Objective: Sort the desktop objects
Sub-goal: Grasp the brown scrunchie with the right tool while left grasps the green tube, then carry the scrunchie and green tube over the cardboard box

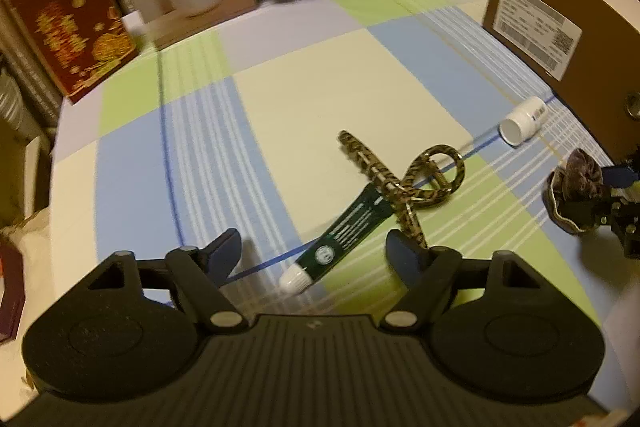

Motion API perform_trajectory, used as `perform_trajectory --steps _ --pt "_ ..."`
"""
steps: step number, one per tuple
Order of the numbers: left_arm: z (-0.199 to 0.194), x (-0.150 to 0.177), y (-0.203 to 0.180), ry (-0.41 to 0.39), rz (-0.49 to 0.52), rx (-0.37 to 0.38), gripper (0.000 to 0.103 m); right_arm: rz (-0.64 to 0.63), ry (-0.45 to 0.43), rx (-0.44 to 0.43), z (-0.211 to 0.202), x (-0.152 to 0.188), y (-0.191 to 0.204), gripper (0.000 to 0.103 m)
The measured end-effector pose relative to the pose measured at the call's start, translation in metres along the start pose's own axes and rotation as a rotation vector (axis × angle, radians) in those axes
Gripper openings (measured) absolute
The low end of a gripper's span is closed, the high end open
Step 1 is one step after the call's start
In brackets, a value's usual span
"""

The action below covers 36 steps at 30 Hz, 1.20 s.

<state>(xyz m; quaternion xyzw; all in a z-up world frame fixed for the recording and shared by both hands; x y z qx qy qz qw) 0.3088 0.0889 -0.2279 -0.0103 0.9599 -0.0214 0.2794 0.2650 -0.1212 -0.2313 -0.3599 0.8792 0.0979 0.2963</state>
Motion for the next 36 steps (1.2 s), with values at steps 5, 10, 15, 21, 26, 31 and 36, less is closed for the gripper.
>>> perform_trajectory --steps 5,10,15,21,26,31,36 --pt "0.007 0.001 -0.006 0.012 0.037 0.031 0.055 -0.004 0.0 0.003 -0.001 0.001 0.0 0.033" --pt "0.003 0.001 -0.01 0.016 0.049 0.069 0.026 -0.009 0.002 0.005 -0.002 0.001 0.001 0.033" --pt "-0.003 0.013 -0.016 0.044 0.063 0.103 0.013 -0.011 0.003 0.007 -0.003 0.001 0.002 0.033" --pt "-0.02 0.036 -0.011 0.068 -0.01 0.068 0.013 -0.022 0.009 0.002 -0.007 0.007 0.002 0.033" --pt "-0.04 0.062 -0.007 0.086 -0.09 0.048 0.013 -0.045 0.016 -0.014 -0.018 0.019 0.006 0.033" --pt "-0.059 0.087 -0.02 0.117 -0.16 0.072 0.012 -0.074 0.033 -0.046 -0.036 0.038 0.012 0.032" --pt "-0.072 0.108 -0.054 0.141 -0.192 0.122 0.012 -0.096 0.056 -0.07 -0.055 0.061 0.015 0.032"
Point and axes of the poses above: each gripper's, at about its wrist camera, not at the fingertips, and z roughly the way its jaws point, y to its left, x to its underside, the point moved 7 cm from there along z, roughly the way its jaws point, and after that the axes turned 14 degrees about -z, right-handed, at the moved point
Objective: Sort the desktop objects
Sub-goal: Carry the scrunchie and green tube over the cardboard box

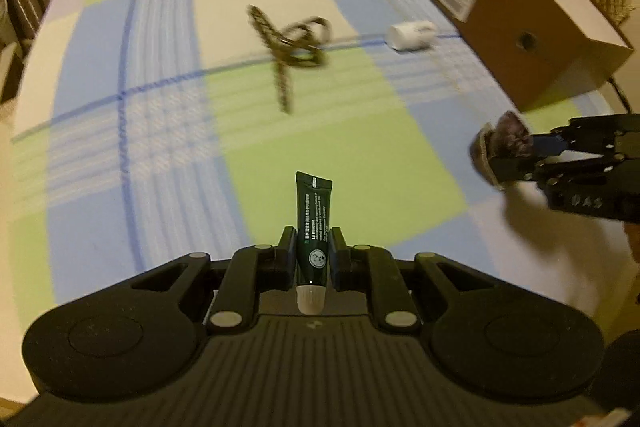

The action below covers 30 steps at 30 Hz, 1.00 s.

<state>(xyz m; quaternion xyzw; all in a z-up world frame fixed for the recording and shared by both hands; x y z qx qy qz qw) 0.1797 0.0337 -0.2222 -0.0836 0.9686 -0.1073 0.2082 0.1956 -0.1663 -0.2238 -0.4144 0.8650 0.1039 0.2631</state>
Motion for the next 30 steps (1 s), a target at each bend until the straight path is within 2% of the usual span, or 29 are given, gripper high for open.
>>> perform_trajectory --steps 2,7,9,11,14,22,24,26,30 --pt "0.0 0.008 -0.013 0.003 -0.011 0.017 0.012 -0.002 0.009 -0.005 -0.006 0.009 0.0 0.032" --pt "0.001 0.018 -0.032 -0.003 -0.023 0.0 0.013 -0.011 0.02 -0.005 -0.018 0.023 -0.004 0.033" --pt "0.001 0.021 -0.034 -0.002 -0.031 -0.019 0.017 -0.006 0.015 -0.007 -0.021 0.025 -0.005 0.04" --pt "0.001 0.022 -0.035 0.001 -0.051 -0.027 0.022 -0.004 0.002 -0.014 -0.024 0.026 -0.006 0.063" --pt "0.003 0.025 -0.038 -0.006 -0.048 -0.056 0.025 -0.013 -0.026 -0.023 -0.028 0.026 -0.005 0.067" --pt "0.009 0.025 -0.048 -0.026 -0.007 -0.154 0.029 -0.072 -0.015 -0.023 -0.013 0.022 0.003 0.067" --pt "0.009 0.025 -0.049 -0.029 -0.018 -0.164 0.029 -0.093 -0.005 -0.008 -0.01 0.023 0.004 0.062" --pt "0.009 0.026 -0.049 -0.03 -0.027 -0.167 0.029 -0.119 -0.01 0.004 -0.012 0.025 0.004 0.049" --pt "0.008 0.029 -0.051 -0.039 -0.026 -0.171 0.026 -0.129 -0.015 -0.004 -0.013 0.026 0.002 0.038"
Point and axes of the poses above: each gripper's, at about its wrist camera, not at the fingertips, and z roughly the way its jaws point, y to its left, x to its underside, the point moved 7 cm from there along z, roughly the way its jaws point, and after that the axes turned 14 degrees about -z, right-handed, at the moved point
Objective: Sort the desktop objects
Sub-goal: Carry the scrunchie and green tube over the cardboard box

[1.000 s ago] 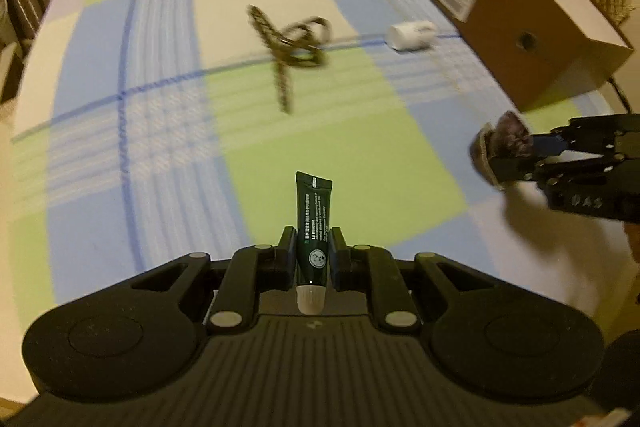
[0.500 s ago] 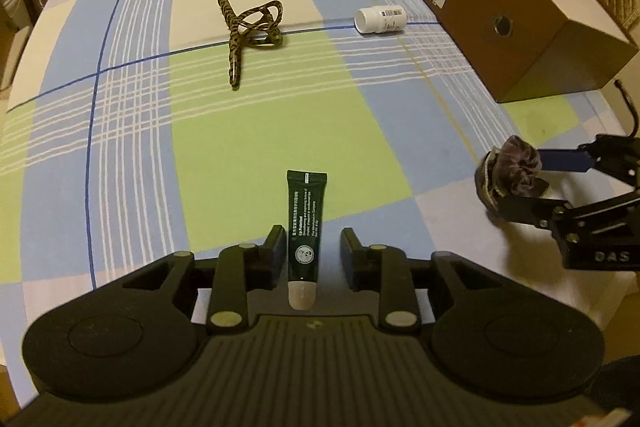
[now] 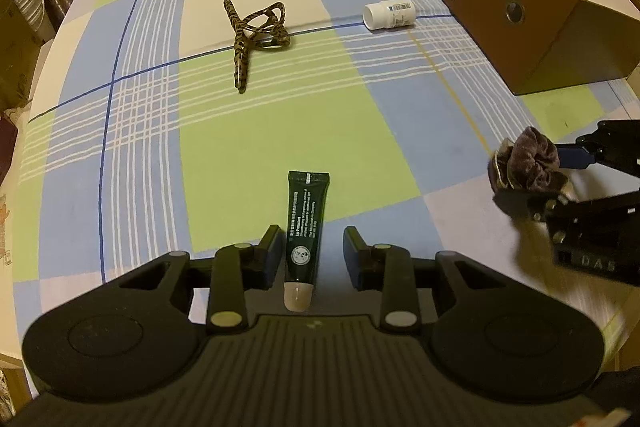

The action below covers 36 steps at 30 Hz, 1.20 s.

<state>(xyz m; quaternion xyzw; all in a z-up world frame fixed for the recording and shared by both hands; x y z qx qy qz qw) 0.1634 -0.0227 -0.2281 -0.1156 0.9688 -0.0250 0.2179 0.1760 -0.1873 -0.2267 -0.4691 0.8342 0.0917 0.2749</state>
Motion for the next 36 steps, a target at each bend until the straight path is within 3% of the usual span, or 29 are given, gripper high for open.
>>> perform_trajectory --steps 5,22,36 --pt "-0.001 0.002 -0.006 0.0 -0.007 0.01 0.013 -0.016 0.003 -0.017 -0.002 0.0 0.001 0.031" --pt "-0.008 0.01 -0.016 0.027 -0.051 0.054 0.013 0.027 0.004 -0.066 -0.014 0.009 -0.011 0.027" --pt "-0.043 -0.006 -0.046 -0.034 -0.043 0.128 0.013 0.134 -0.029 -0.056 -0.052 0.026 -0.054 0.027"
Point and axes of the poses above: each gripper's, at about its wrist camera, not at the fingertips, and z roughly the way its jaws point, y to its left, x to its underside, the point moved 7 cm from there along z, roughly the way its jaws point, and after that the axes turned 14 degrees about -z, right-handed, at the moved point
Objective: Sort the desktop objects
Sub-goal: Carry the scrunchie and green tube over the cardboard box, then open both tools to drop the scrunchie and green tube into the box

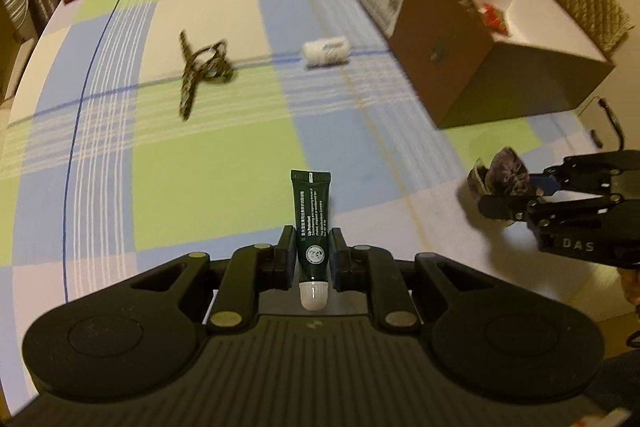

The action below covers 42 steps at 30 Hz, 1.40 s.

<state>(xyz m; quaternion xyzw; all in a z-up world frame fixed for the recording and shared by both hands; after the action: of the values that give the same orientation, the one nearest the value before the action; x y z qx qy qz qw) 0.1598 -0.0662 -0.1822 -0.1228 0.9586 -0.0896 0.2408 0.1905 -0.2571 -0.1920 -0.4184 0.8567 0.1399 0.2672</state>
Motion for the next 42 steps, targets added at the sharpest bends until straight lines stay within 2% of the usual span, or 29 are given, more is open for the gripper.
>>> perform_trajectory --steps 15,28,34,37,42 --pt "-0.039 -0.034 -0.099 -0.11 0.119 0.148 0.013 0.114 -0.092 0.074 -0.074 0.012 -0.066 0.027" --pt "-0.037 -0.065 -0.196 -0.173 0.207 0.263 0.013 0.142 -0.21 0.16 -0.137 -0.002 -0.135 0.027" --pt "-0.025 -0.086 -0.23 -0.189 0.213 0.285 0.013 0.142 -0.253 0.184 -0.146 -0.018 -0.168 0.027" --pt "-0.017 -0.098 -0.243 -0.191 0.198 0.301 0.013 0.139 -0.261 0.185 -0.142 -0.027 -0.186 0.027" --pt "0.001 -0.12 -0.26 -0.195 0.185 0.282 0.013 0.13 -0.245 0.181 -0.125 -0.041 -0.212 0.027"
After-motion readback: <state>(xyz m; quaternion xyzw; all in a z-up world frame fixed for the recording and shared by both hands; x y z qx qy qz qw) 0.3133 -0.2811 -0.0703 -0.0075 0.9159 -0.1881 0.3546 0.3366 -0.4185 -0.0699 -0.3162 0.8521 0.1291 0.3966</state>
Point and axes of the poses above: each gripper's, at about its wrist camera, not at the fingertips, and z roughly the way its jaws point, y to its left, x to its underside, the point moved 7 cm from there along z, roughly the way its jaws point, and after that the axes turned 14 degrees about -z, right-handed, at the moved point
